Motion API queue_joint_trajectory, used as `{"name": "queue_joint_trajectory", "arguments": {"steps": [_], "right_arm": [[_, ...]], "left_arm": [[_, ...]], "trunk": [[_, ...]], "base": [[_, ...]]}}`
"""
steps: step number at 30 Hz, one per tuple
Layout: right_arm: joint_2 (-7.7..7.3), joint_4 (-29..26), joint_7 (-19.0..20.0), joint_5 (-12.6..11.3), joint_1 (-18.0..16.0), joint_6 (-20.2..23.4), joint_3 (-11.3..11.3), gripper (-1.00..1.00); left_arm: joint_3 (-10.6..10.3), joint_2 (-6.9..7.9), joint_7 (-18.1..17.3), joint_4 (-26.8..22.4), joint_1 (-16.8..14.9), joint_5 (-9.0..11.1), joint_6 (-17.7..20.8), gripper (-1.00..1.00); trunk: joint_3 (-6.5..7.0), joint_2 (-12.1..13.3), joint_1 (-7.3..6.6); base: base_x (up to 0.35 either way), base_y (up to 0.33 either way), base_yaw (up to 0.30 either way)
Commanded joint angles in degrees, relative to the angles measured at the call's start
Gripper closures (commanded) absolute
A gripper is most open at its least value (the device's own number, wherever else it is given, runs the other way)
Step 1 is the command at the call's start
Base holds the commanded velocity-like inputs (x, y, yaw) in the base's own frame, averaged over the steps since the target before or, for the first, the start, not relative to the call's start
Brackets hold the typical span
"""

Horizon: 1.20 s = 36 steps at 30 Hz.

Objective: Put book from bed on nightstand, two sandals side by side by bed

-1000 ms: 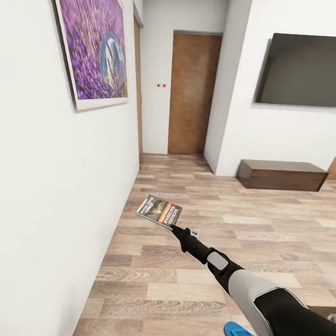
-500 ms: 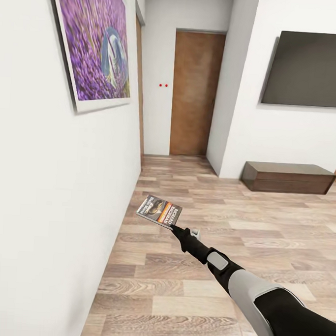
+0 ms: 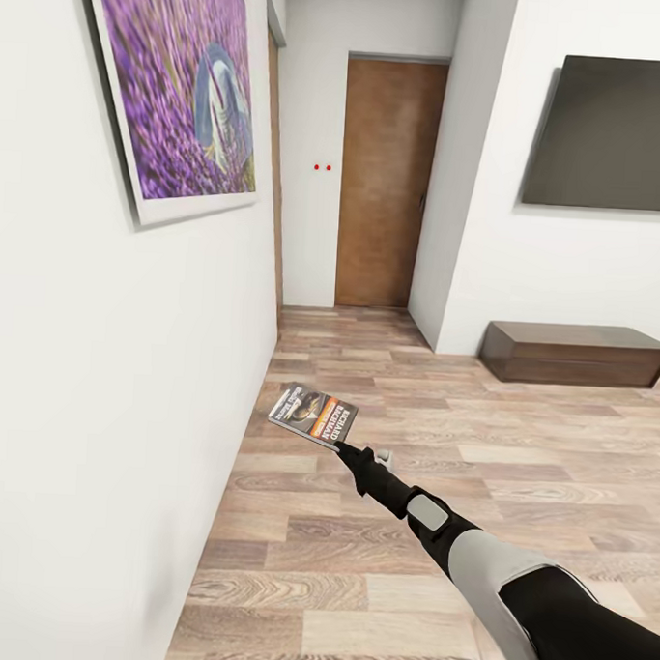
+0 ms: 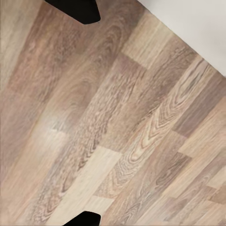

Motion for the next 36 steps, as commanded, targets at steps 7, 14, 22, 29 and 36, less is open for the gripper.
{"name": "queue_joint_trajectory", "arguments": {"steps": [7,14,22,29,36], "right_arm": [[0.00,0.03,0.14,-0.78,-0.06,0.53,-0.04,1.00],[0.00,0.03,0.14,-0.77,-0.06,0.53,-0.04,1.00],[0.00,0.03,0.14,-0.76,-0.06,0.53,-0.04,1.00],[0.00,0.03,0.14,-0.78,-0.06,0.53,-0.04,1.00],[0.00,0.03,0.14,-0.79,-0.06,0.53,-0.04,1.00]], "left_arm": [[-0.43,0.01,-0.27,0.07,-0.04,0.57,-0.13,-1.00],[-0.43,0.01,-0.27,0.07,-0.04,0.57,-0.13,-1.00],[-0.43,0.01,-0.27,0.07,-0.04,0.57,-0.13,-1.00],[-0.43,0.01,-0.27,0.07,-0.04,0.57,-0.13,-1.00],[-0.43,0.01,-0.27,0.07,-0.04,0.57,-0.13,-1.00]], "trunk": [[-0.05,-0.02,0.02],[-0.05,-0.02,0.02],[-0.05,-0.02,0.02],[-0.05,-0.02,0.02],[-0.05,-0.02,0.02]], "base": [[0.224,0.002,0.000],[0.224,0.000,0.000],[0.224,0.000,0.000],[0.224,0.000,0.000],[0.224,0.000,0.000]]}}
